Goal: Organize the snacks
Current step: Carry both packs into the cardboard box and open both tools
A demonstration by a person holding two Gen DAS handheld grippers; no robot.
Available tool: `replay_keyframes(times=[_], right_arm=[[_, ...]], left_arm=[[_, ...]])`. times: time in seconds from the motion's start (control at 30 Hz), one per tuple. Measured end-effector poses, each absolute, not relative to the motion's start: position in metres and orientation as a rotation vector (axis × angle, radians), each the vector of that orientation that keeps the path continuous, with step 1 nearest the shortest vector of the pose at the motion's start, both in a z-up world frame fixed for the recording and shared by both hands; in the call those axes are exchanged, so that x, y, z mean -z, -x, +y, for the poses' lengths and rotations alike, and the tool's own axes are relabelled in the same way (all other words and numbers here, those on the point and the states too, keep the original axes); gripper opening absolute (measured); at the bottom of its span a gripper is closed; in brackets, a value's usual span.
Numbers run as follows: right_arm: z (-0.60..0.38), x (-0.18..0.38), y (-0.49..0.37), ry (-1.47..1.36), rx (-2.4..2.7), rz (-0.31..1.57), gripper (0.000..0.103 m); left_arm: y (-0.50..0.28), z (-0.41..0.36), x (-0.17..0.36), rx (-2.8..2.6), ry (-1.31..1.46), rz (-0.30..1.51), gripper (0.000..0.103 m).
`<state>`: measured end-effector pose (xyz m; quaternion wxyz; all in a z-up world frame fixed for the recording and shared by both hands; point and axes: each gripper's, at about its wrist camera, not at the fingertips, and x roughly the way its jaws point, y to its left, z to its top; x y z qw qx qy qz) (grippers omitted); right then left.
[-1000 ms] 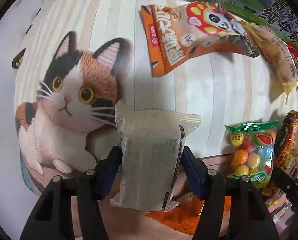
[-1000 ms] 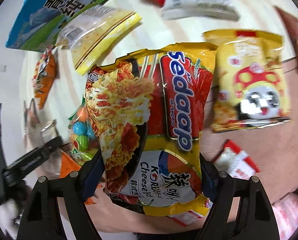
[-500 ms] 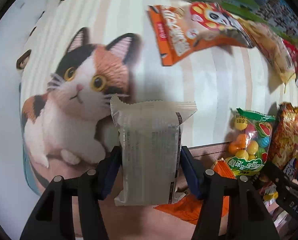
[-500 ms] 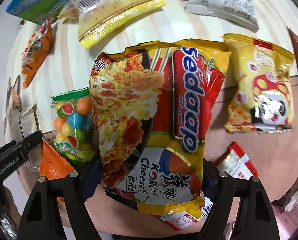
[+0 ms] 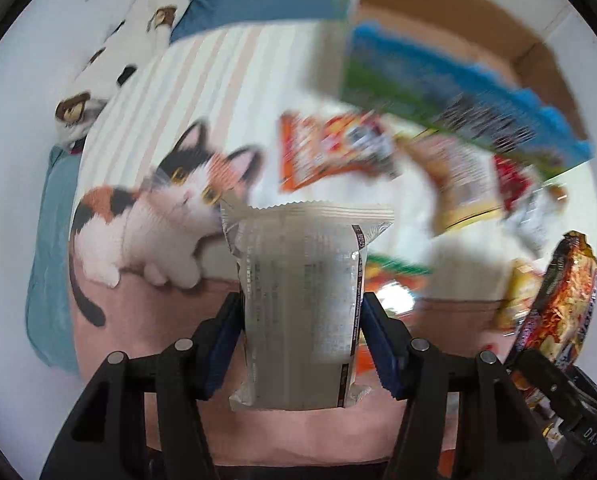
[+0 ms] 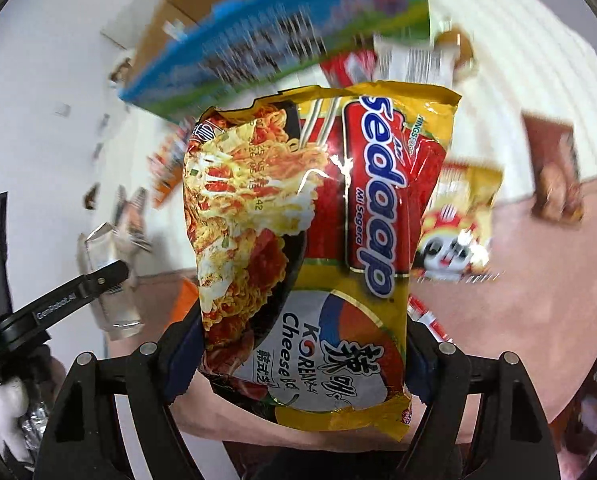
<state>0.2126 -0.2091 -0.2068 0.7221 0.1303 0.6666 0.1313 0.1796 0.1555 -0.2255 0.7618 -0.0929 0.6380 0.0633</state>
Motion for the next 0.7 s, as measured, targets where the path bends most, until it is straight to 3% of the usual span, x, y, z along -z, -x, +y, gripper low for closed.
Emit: replay_keyframes(times=[0.37, 0.7], right_arm=[[-0.243, 0.104, -0.301, -0.293, -0.425, 1.333, 0.084], [-0.222, 0.11, -0.44, -0.217, -0.393, 1.292, 0.085]], left_arm=[[-0.302, 0.088, 0.166, 0.017, 0.238, 1.302, 0.057], [-0.45, 0.085, 0.18, 0.018, 0.196, 1.335, 0.057]])
